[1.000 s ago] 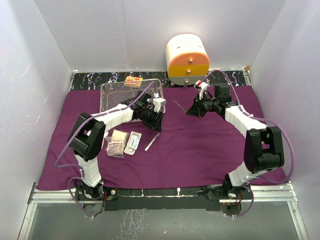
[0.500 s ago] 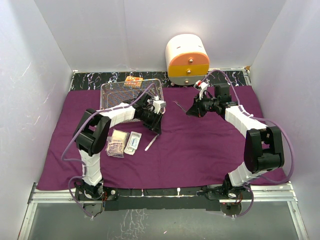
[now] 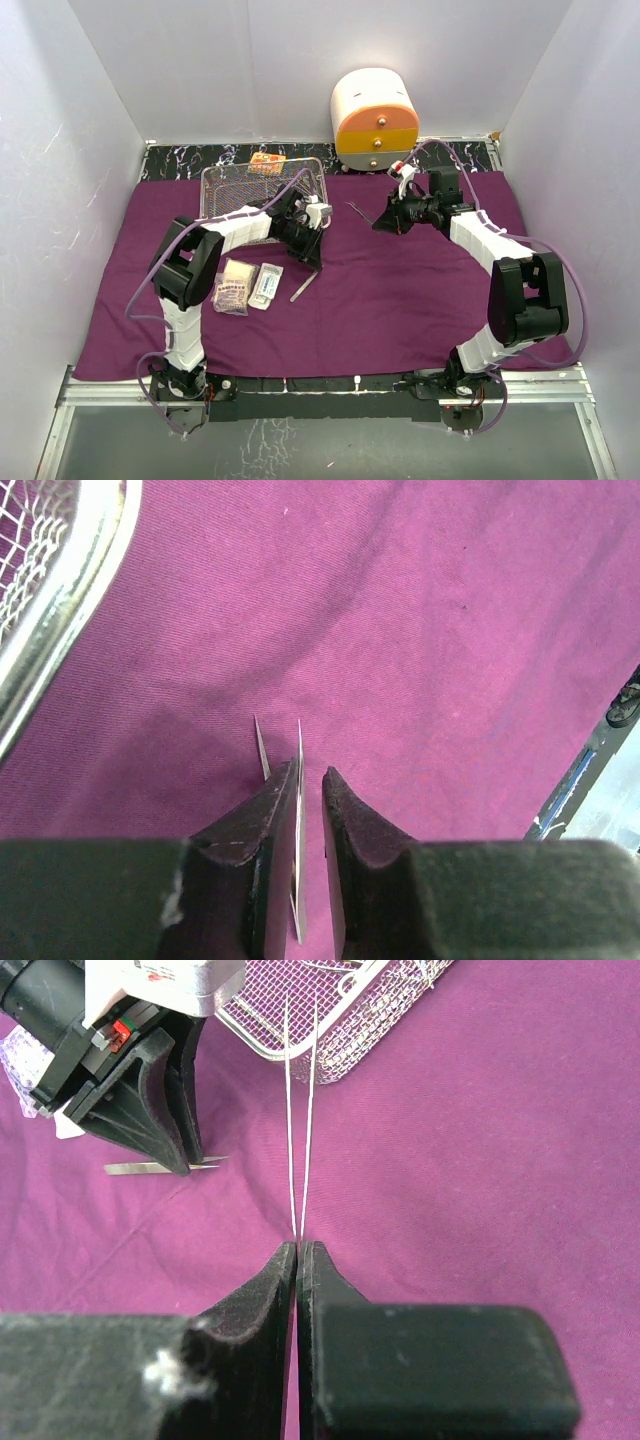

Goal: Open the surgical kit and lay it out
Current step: Adjust the medical item in the surgical kit.

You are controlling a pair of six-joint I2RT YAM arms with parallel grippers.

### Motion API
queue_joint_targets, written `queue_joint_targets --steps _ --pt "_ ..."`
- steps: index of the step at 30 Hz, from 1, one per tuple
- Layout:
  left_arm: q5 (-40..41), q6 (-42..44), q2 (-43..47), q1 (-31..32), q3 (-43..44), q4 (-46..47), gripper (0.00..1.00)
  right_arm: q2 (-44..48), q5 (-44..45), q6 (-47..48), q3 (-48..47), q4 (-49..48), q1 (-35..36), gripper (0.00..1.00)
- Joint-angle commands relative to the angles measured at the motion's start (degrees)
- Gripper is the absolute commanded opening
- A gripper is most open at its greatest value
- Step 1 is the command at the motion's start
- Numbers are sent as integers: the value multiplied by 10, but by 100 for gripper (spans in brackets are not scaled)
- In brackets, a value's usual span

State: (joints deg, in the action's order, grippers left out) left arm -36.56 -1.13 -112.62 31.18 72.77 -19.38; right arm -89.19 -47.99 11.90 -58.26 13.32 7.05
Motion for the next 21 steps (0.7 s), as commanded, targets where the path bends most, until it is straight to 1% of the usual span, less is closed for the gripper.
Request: queue_joint_targets --steps 1,21 --pt "-20 -4 -5 -3 21 -12 15 13 -11 3 3 -22 -2 0" --pt "-15 -15 -21 -3 26 -19 13 15 -11 3 2 -22 -2 0"
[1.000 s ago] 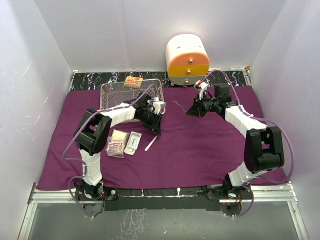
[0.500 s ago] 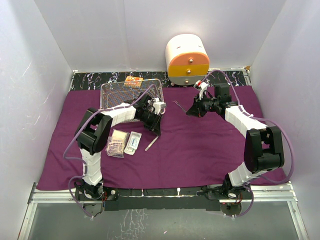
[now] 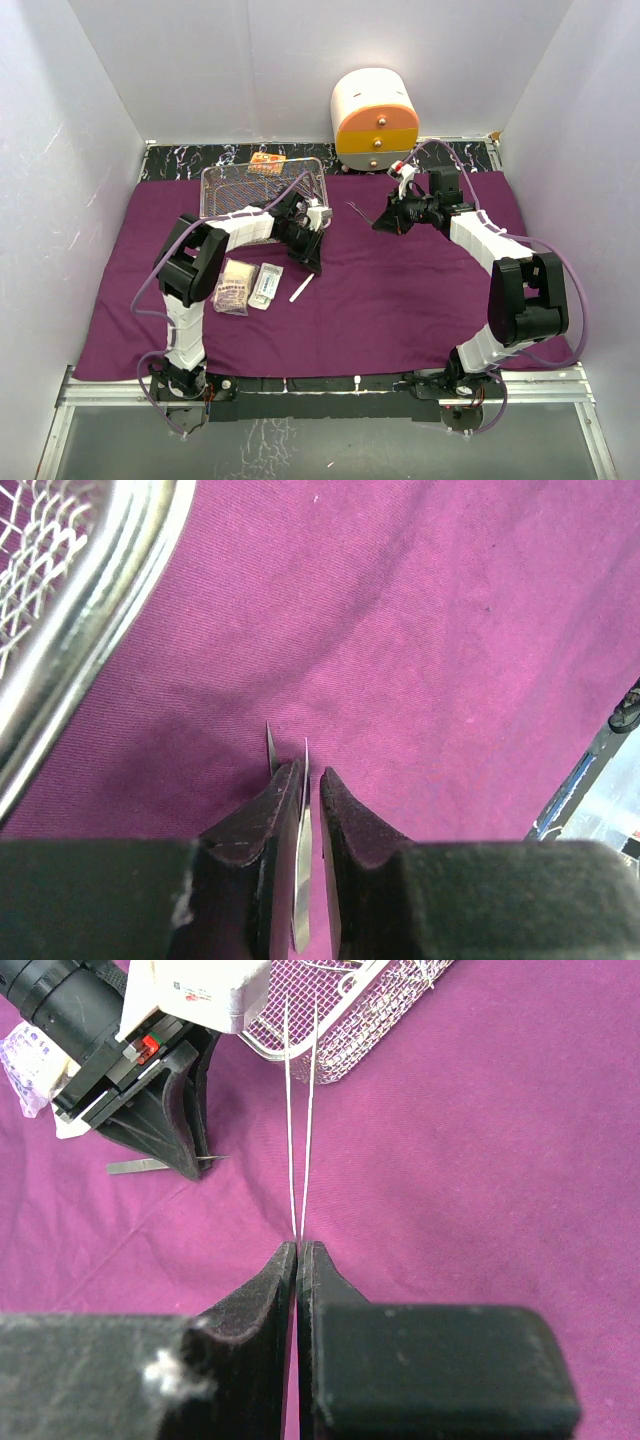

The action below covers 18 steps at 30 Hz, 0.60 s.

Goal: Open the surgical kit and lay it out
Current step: Adjust the medical item in the surgical kit.

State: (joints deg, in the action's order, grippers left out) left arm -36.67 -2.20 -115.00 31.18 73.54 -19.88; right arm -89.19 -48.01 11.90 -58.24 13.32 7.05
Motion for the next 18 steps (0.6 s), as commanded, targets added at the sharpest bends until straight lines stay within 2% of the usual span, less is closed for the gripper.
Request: queue_joint_targets --steps 1,12,18 --pt "-15 -5 3 -2 19 -14 12 15 -11 3 2 -22 -2 0" --pt "-12 -25 16 -3 15 -8 0 13 -11 4 2 -22 -3 0" --pt "55 -93 54 2 -7 12 0 11 -10 3 2 -22 -2 0"
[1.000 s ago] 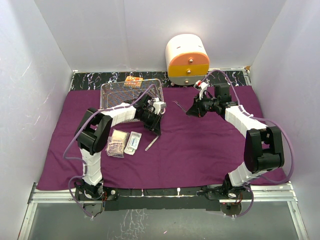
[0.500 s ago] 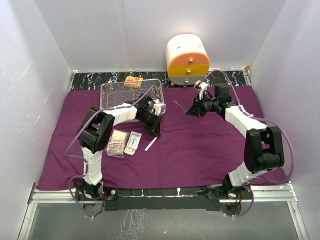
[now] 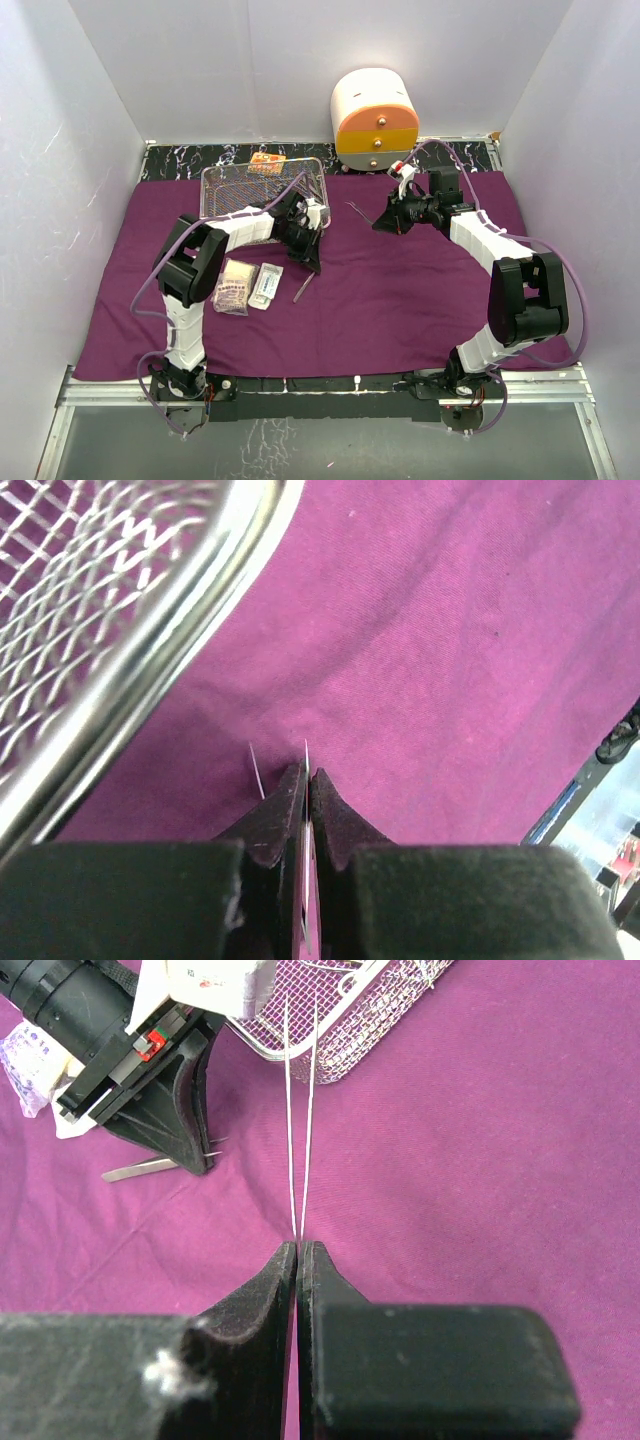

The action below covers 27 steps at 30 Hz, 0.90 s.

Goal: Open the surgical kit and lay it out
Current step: Adjust the medical item in the surgical kit.

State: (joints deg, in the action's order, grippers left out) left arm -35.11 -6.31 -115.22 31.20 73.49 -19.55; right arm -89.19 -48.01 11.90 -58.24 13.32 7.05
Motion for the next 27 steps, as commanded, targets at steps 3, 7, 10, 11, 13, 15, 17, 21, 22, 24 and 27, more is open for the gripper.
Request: queue_joint_targets --steps 3,7,10,11,13,15,17,21,22,24,27 --pt "63 -91 86 11 -28 34 0 9 -8 4 2 -22 -2 0" --pt "86 -135 104 22 -36 34 0 7 -2 4 3 -22 -3 0" --pt "126 -176 102 25 -29 17 0 6 1 4 2 -22 -3 0" --pt "139 -192 100 25 -26 10 0 5 2 4 2 -22 -3 0" --pt "165 -223 96 27 -22 -2 0 6 5 4 2 -22 -3 0" --pt "185 -247 95 30 -19 -13 0 6 7 4 2 -22 -3 0" --pt "201 -269 94 32 -17 -22 0 7 8 5 3 -22 -3 0" --pt "213 -293 85 33 -13 -29 0 6 9 6 3 -22 -4 0" --pt "214 -296 83 33 -13 -29 0 6 10 6 3 -22 -4 0" --pt "225 -303 81 33 -15 -32 0 4 10 6 3 -22 -5 0" --pt "230 -305 78 34 -20 -26 0 3 11 7 3 -22 -5 0"
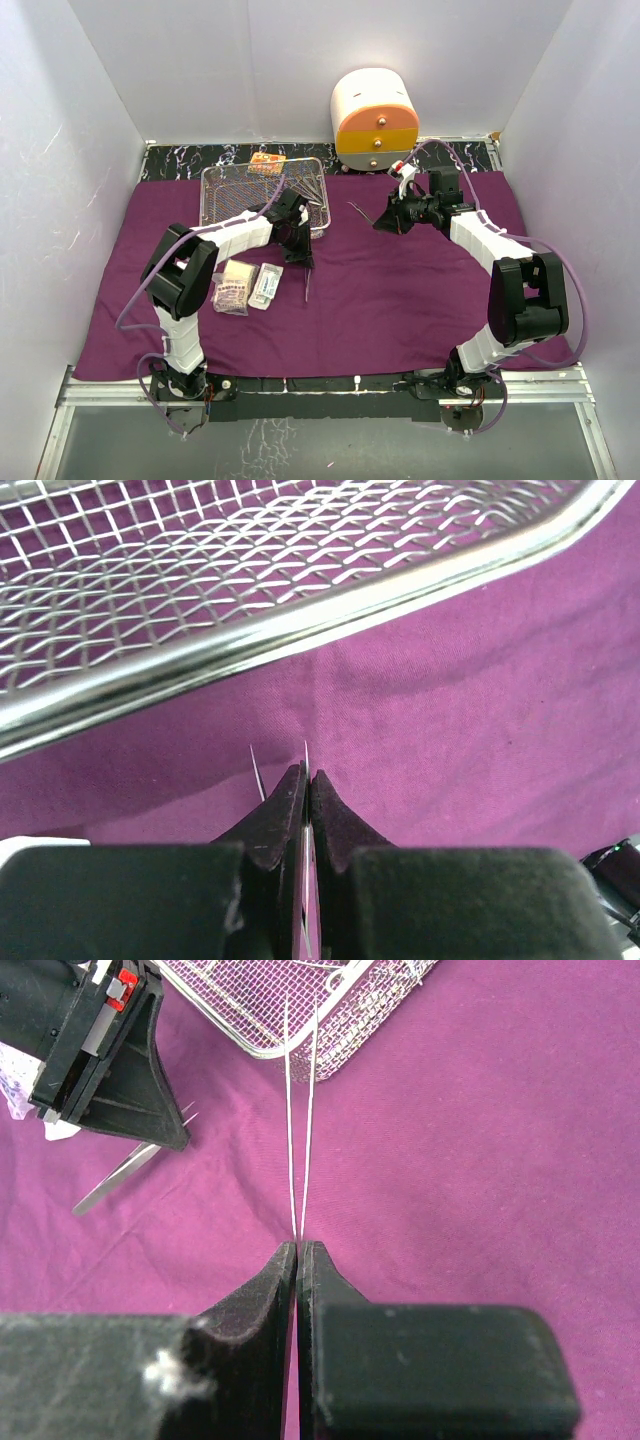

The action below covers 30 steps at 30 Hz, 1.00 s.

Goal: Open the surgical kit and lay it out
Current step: Adjust the medical item in the surgical kit.

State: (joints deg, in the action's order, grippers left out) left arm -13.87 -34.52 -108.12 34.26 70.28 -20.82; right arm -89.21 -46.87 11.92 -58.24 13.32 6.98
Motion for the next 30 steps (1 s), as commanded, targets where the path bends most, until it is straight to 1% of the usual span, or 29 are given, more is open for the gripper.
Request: queue_joint_targets --steps 1,18,25,30 --pt "19 -23 5 3 12 -11 0 3 -1 7 3 -21 -4 0" --pt "35 -11 -14 8 -12 13 2 7 -3 9 3 -20 -5 0" --pt "35 -15 -14 10 -22 21 7 6 -3 9 3 -20 -5 0" --pt "35 -15 -15 11 -27 21 8 5 -3 9 3 -20 -5 0"
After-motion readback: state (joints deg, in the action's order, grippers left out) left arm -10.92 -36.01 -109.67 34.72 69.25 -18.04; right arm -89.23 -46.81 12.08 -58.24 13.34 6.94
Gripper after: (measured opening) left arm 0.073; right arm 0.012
